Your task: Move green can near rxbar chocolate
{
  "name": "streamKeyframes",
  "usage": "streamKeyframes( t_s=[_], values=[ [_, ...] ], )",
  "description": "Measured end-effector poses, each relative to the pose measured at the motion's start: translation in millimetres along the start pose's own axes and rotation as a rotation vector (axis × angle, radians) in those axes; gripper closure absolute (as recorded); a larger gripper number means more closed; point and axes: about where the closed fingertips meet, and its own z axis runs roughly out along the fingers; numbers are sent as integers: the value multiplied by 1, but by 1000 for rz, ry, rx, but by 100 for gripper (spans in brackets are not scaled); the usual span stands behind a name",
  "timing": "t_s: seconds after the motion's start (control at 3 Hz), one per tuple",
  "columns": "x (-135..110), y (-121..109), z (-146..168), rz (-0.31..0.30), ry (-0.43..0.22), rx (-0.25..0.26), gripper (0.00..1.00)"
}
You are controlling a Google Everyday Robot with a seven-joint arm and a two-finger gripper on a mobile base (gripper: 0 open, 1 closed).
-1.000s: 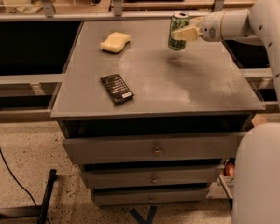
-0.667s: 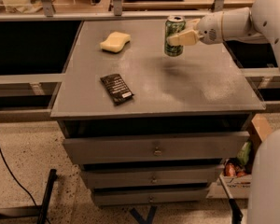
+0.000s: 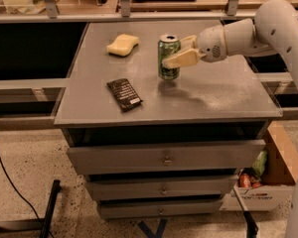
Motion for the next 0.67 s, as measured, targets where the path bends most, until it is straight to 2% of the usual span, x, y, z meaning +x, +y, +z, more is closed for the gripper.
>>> streamKeyframes(
  t_s=[0.33,0.67],
  values=[
    [-8,30,15,-63,-25,-102,100],
    [-18,49,25,-125,-43,-172,100]
  ],
)
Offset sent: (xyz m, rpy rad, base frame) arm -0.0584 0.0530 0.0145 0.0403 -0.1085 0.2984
